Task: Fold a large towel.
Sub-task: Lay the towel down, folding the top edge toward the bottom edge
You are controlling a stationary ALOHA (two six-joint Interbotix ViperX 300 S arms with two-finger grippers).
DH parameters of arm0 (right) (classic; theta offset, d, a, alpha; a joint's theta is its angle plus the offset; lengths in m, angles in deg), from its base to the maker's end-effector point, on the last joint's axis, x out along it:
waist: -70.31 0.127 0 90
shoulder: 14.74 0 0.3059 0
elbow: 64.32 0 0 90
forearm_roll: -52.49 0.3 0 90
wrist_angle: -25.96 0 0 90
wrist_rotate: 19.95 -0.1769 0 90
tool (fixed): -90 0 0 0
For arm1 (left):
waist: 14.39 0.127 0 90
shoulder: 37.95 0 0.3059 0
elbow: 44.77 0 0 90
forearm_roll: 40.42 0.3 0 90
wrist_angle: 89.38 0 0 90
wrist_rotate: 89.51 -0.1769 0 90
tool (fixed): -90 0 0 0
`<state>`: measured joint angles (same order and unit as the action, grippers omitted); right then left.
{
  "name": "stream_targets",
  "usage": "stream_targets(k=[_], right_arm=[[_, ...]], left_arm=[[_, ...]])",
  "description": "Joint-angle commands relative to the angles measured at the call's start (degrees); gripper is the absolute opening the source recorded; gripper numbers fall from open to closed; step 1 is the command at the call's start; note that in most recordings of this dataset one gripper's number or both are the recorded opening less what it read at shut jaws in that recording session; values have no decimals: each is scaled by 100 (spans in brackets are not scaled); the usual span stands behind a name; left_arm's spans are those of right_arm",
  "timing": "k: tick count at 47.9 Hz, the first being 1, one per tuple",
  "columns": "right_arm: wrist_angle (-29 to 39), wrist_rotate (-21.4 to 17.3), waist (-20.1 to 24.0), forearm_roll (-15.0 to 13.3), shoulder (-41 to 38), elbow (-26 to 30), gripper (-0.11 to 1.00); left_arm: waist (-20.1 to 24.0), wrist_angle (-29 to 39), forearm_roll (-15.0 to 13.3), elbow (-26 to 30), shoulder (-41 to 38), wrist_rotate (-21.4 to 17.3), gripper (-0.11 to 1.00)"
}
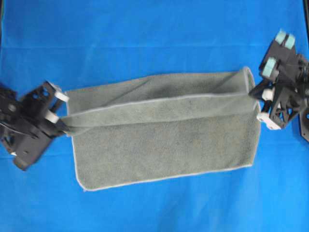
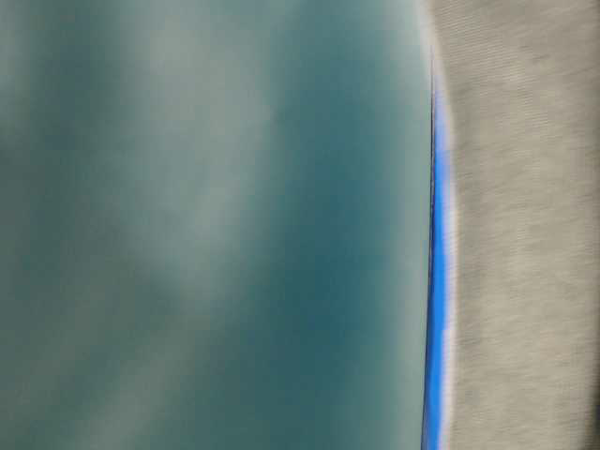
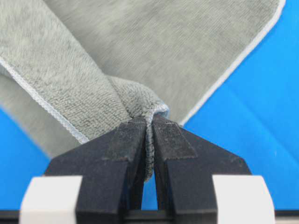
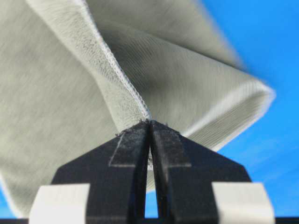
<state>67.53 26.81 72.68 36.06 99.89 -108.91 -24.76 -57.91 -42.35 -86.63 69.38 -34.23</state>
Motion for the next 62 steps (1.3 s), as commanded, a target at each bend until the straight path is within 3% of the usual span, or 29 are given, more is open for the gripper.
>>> stream_targets(k=[1, 6, 11, 15, 18, 31, 35, 39, 43, 46, 52, 56, 62], right_arm=[[-299, -193, 185, 316, 18, -220, 1], [-492, -475, 519, 624, 26, -448, 1], [-694, -773, 923, 721, 26, -519, 1], [-879, -967, 1116, 729, -9, -536, 1], [-949, -1063, 1195, 729, -53, -545, 1], [-1107, -1160, 1318, 765, -422, -483, 2], [-1178, -1187, 1468, 817, -545, -439, 4], [-1169, -1239, 1635, 826, -650, -387, 27], [-1160, -1336, 1811, 844, -694, -343, 53], [-1160, -1406, 1854, 844, -668, -299, 65], [-1081, -1433, 1872, 738, -554, -176, 58], [-932, -1433, 1863, 457, -448, -79, 59], [-598, -1459, 1600, -237, -325, 123, 59]], left_arm=[[-237, -360, -18, 88, -334, 26, 0], [-589, -598, -26, 149, -686, 105, 0], [-853, -738, -35, 255, -905, 413, 0], [-958, -870, -53, 316, -1037, 914, 0], [-958, -1037, -26, 325, -1125, 1670, 0], [-1081, -1345, -9, 360, -1310, 2698, 1], [-1213, -1336, -9, 352, -1318, 2733, 1], [-1336, -1327, -9, 343, -1310, 2760, 5], [-1450, -1318, -9, 334, -1301, 2856, 25], [-1591, -1257, -9, 325, -1292, 2804, 46], [-1600, -1090, 18, 387, -1187, 2751, 81], [-1547, -1002, 35, 422, -1055, 2742, 76], [-1362, -879, 70, 431, -773, 2566, 68]])
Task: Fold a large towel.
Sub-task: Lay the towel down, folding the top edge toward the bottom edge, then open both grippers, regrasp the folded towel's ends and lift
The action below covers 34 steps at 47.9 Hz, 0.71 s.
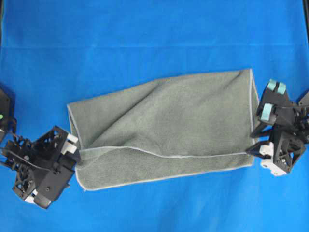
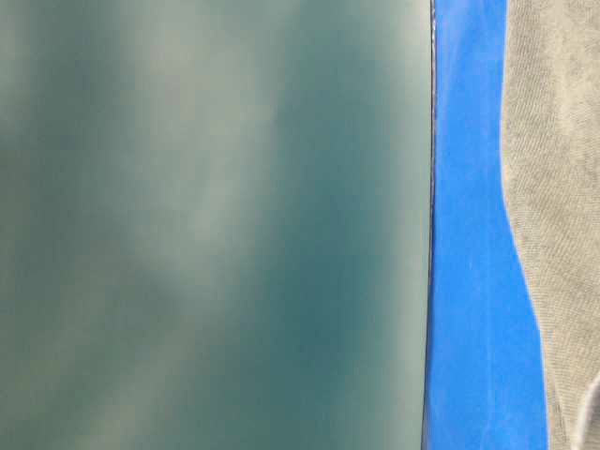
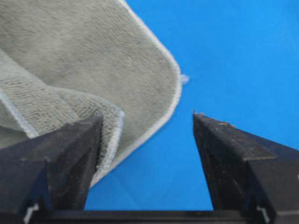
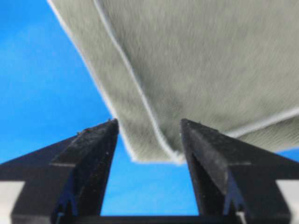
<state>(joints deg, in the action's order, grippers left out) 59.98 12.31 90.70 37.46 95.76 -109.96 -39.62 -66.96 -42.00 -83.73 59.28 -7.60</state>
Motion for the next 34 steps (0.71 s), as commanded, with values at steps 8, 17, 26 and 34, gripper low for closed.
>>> stream_targets(k=[8, 17, 26, 34], right_arm=[[853, -9, -1204, -1195, 44, 334, 59], [1099, 44, -2136, -1811, -53, 360, 59], [967, 53, -2584, -2241, -176, 290, 58], [668, 53, -2962, -2426, -413, 141, 58]], left_arm=[[721, 53, 70, 70, 677, -519, 67], [1538, 44, 79, -53, 1046, -519, 65], [2153, 18, 79, -97, 1046, -519, 65], [2637, -70, 79, -202, 677, -519, 65]])
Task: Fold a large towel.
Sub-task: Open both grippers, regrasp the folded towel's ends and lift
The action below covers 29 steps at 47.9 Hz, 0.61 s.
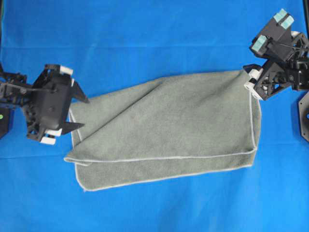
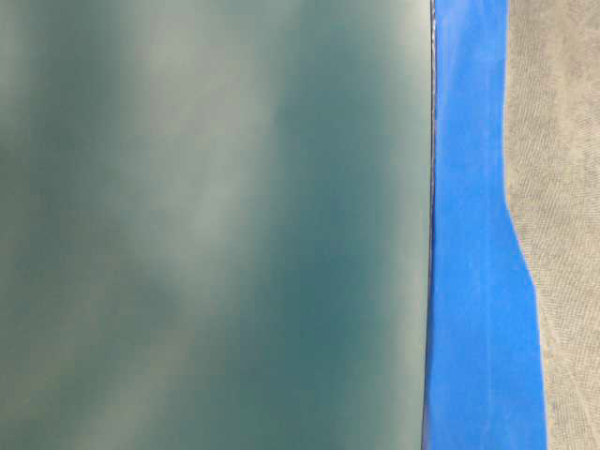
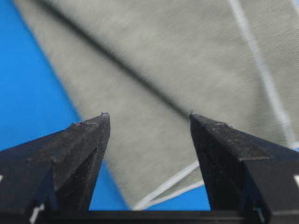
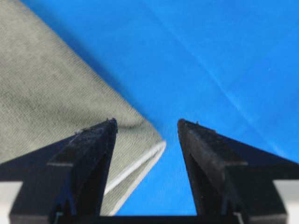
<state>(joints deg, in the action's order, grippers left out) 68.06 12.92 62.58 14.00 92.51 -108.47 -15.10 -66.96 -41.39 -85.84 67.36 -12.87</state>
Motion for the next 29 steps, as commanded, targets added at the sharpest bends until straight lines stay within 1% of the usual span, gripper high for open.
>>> stream_targets(k=[1, 10, 18, 23, 29], right_arm=[[-202, -9, -211, -97, -123, -35, 58], [-888, -9, -633, -123, -589, -246, 58], [-1696, -9, -949, -272, -1187, -378, 58], [-2109, -9, -1011, -308, -1521, -378, 58], [-2558, -9, -1011, -316, -1881, -325, 58]], left_arm=[[255, -105, 26, -9, -237, 9, 65], [554, -527, 18, -132, -923, 9, 65], [703, -1099, 18, -272, -1591, 18, 65], [721, -1230, 9, -334, -1872, 18, 65], [721, -1230, 0, -387, -1995, 26, 65]])
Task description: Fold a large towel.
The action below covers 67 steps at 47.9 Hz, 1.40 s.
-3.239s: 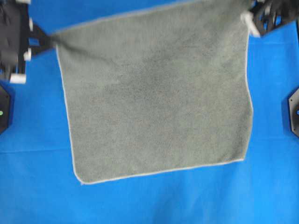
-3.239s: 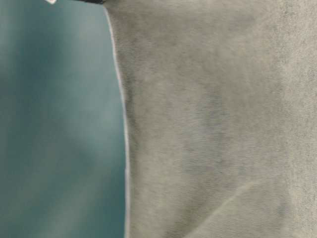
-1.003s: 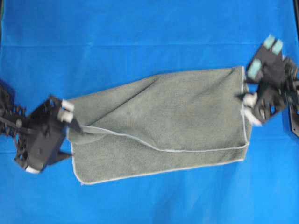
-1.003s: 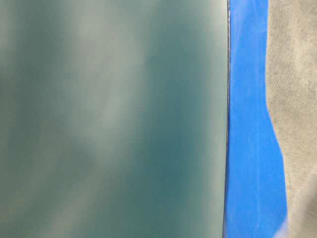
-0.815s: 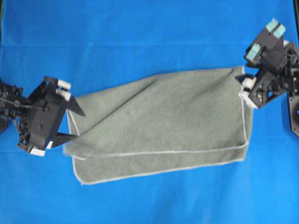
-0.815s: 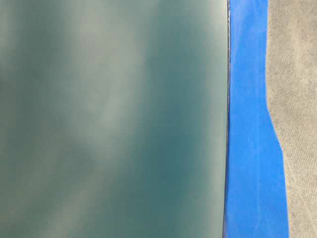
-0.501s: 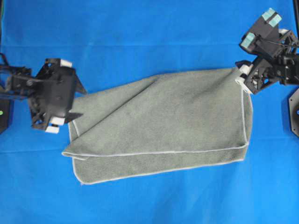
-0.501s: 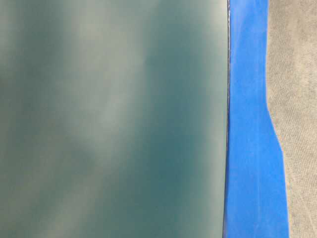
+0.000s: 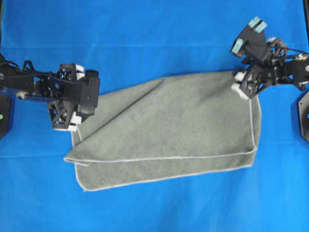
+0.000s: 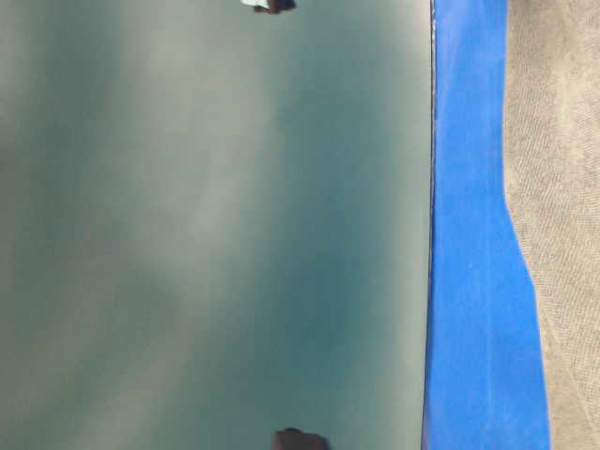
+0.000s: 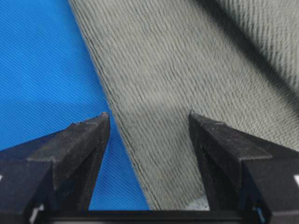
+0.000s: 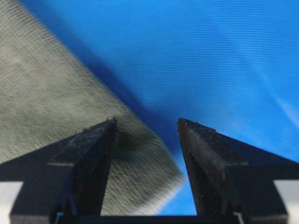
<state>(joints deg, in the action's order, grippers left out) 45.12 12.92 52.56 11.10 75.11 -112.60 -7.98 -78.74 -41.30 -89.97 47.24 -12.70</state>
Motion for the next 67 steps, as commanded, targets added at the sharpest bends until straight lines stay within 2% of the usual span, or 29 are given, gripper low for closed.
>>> stream_targets(k=[1, 7, 11, 14, 20, 21, 28, 37, 42, 48, 58, 63, 67], right_arm=[[-308, -9, -9, -26, -193, 79, 58], [-448, -9, -9, -26, -439, 62, 57], [-448, -9, 0, -26, -439, 35, 51], [-466, -9, 53, -26, -404, 18, 39], [-431, -9, 264, -18, -158, 9, 5], [-404, -9, 308, -18, -79, 9, 4], [-18, -9, 615, 0, 756, 123, 4], [1178, 26, 1143, 9, 2250, 457, 4], [1591, 70, 1459, 0, 3015, 668, 4], [1608, 141, 1714, 0, 3656, 844, 4], [1608, 202, 1784, -26, 3920, 967, 4], [1696, 202, 1740, -44, 3823, 1002, 4], [1802, 185, 1600, -79, 3691, 1055, 4]], left_arm=[[9, -53, 0, 18, 9, 9, 65], [9, -44, -9, -35, 18, 9, 61], [9, 18, -18, -44, 26, 18, 49], [-18, 79, -18, -35, 35, 35, 33], [-70, 316, -18, 44, 97, 53, 5], [-70, 413, -26, 88, 149, 53, 2], [-70, 1125, -18, 369, 659, 53, 2], [-70, 2171, -18, 932, 1723, 53, 2], [-70, 2347, -18, 1187, 2232, 53, 2], [-70, 2347, -18, 1397, 2707, 53, 2], [-70, 2347, -18, 1573, 3094, 70, 2], [-70, 2338, -44, 1547, 3155, 316, 2], [-167, 2329, -132, 1547, 3182, 352, 2]])
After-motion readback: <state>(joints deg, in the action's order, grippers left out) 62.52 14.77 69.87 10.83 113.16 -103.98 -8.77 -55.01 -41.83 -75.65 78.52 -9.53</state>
